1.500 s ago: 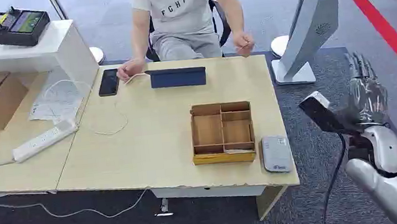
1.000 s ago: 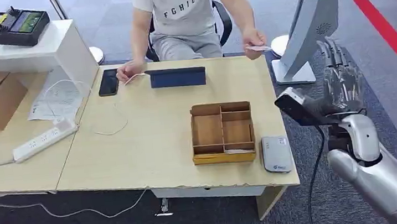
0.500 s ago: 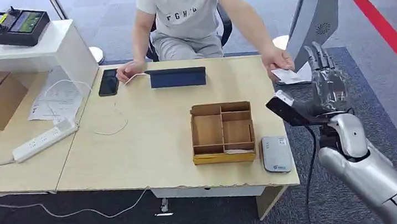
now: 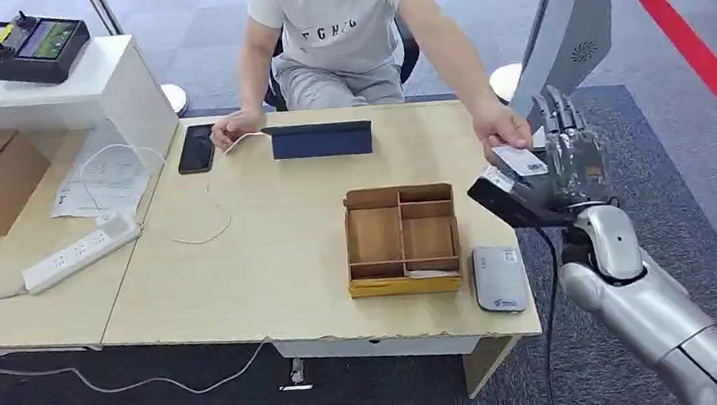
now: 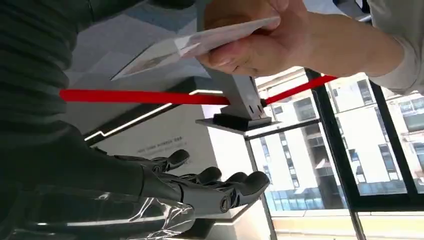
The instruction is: Pass the card to the sensor for recognition and then transmit it.
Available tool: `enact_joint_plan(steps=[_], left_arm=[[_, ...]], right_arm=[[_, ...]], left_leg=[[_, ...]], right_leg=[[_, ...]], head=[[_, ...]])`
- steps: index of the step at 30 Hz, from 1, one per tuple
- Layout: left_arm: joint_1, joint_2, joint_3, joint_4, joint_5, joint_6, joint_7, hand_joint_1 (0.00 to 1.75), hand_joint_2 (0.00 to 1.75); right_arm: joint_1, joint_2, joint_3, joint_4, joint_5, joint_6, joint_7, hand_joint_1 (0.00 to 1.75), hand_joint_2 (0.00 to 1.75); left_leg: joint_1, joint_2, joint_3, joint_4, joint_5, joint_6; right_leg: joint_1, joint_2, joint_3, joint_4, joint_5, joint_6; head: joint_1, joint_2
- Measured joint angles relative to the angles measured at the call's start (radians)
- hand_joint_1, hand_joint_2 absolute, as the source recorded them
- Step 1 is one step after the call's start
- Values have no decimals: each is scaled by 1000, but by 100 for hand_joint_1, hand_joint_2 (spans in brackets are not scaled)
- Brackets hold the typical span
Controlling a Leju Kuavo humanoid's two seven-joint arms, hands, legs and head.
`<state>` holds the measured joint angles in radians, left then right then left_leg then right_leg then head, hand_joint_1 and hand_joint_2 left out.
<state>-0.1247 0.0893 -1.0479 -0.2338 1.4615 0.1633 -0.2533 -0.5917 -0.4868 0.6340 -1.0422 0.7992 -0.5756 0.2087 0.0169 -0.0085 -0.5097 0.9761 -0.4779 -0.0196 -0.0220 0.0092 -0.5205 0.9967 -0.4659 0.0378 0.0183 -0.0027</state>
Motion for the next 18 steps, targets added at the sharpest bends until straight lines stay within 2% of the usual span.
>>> enact_joint_plan(steps=[3, 4, 5, 18], left_arm=[[-1, 0, 0, 0, -1, 0, 0, 0, 175], [-1, 0, 0, 0, -1, 0, 0, 0, 175], [-1, 0, 0, 0, -1, -2, 0, 0, 175], [-5, 0, -3, 0, -11, -4, 6, 0, 175]], right_arm=[[-4, 3, 5, 19, 0, -2, -3, 0, 175], [-5, 4, 6, 25, 0, -2, -3, 37, 175], [-6, 4, 7, 31, -1, -5, -3, 175, 175], [-8, 4, 11, 68, -12, -5, -5, 175, 175]], left_leg=[[0, 0, 0, 0, 0, 0], [0, 0, 0, 0, 0, 0], [0, 0, 0, 0, 0, 0], [0, 0, 0, 0, 0, 0]], right_leg=[[0, 0, 0, 0, 0, 0], [0, 0, 0, 0, 0, 0], [0, 0, 0, 0, 0, 0], [0, 0, 0, 0, 0, 0]], head=[[0, 0], [0, 0], [0, 0], [0, 0]])
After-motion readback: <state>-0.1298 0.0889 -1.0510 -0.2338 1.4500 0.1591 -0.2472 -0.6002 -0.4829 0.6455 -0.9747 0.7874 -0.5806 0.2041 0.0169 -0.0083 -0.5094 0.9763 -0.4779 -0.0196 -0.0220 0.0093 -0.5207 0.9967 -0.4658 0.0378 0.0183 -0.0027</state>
